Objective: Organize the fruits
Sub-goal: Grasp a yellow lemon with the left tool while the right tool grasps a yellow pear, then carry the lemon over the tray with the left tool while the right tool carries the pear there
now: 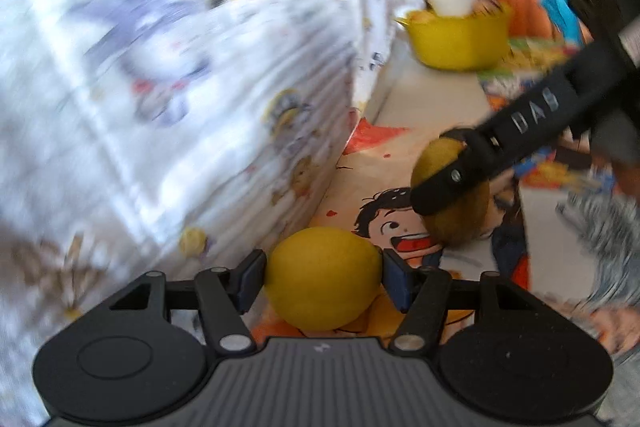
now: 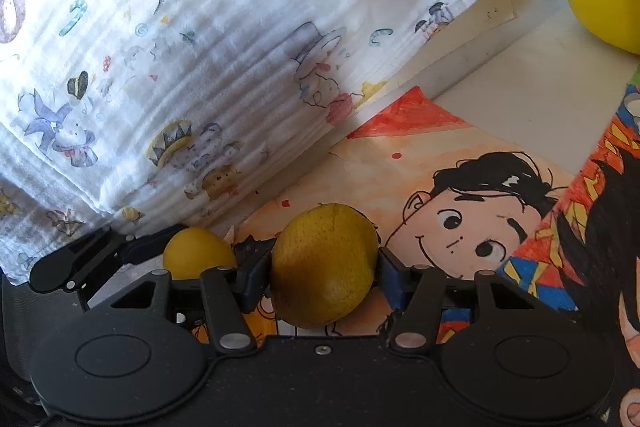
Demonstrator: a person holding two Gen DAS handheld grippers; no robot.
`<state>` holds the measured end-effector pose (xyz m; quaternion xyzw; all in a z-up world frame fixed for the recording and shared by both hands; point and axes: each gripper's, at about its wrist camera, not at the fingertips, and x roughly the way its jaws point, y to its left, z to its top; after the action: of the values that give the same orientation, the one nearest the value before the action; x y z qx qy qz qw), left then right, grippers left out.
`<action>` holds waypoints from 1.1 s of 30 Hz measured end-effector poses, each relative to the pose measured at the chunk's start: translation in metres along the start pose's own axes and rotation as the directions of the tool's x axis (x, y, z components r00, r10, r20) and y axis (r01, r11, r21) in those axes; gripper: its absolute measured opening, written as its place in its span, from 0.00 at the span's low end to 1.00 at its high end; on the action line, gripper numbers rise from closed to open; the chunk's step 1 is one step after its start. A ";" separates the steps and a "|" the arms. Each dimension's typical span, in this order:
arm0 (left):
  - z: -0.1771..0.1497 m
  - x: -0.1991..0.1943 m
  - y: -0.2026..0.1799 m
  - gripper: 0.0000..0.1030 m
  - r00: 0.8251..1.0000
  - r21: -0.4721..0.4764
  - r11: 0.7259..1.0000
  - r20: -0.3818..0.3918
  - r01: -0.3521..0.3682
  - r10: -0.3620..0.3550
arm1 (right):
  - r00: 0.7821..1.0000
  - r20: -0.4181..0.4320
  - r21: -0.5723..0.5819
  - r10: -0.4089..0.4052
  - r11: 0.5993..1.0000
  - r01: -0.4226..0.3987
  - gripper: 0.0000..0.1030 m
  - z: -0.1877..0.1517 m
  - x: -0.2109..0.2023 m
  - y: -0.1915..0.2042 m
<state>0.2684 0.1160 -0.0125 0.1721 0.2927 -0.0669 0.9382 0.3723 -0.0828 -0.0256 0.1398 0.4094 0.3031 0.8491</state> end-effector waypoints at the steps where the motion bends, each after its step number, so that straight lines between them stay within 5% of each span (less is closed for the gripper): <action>1: 0.000 -0.001 0.003 0.63 1.000 -0.041 0.999 -0.005 0.011 -0.011 | 1.000 0.000 0.000 -0.001 1.000 0.001 0.57 0.000 -0.002 0.000; 10: -0.002 -0.011 0.023 0.63 0.993 -0.356 0.929 -0.028 0.099 -0.117 | 1.000 0.008 0.013 0.003 1.000 -0.003 0.56 -0.007 -0.018 -0.004; 18: -0.023 -0.009 0.043 0.63 0.970 -0.629 0.754 0.004 0.190 -0.241 | 1.000 0.018 0.040 0.018 0.999 -0.019 0.56 -0.014 -0.026 -0.010; 25: -0.034 -0.010 0.041 0.63 0.967 -0.719 0.665 0.040 0.202 -0.251 | 0.998 0.041 0.065 0.038 0.997 -0.040 0.56 -0.019 -0.032 -0.013; 29: -0.036 -0.011 0.037 0.63 0.966 -0.738 0.642 0.054 0.208 -0.252 | 0.997 0.052 0.073 0.049 0.996 -0.053 0.56 -0.020 -0.040 -0.015; 33: -0.032 -0.017 0.031 0.63 0.971 -0.726 0.657 0.063 0.203 -0.231 | 0.997 0.060 0.075 0.054 0.995 -0.058 0.56 -0.022 -0.051 -0.015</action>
<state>0.2444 0.1571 -0.0183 -0.2490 0.3295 -0.0537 0.9091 0.3365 -0.1266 -0.0158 0.1925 0.3920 0.3065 0.8458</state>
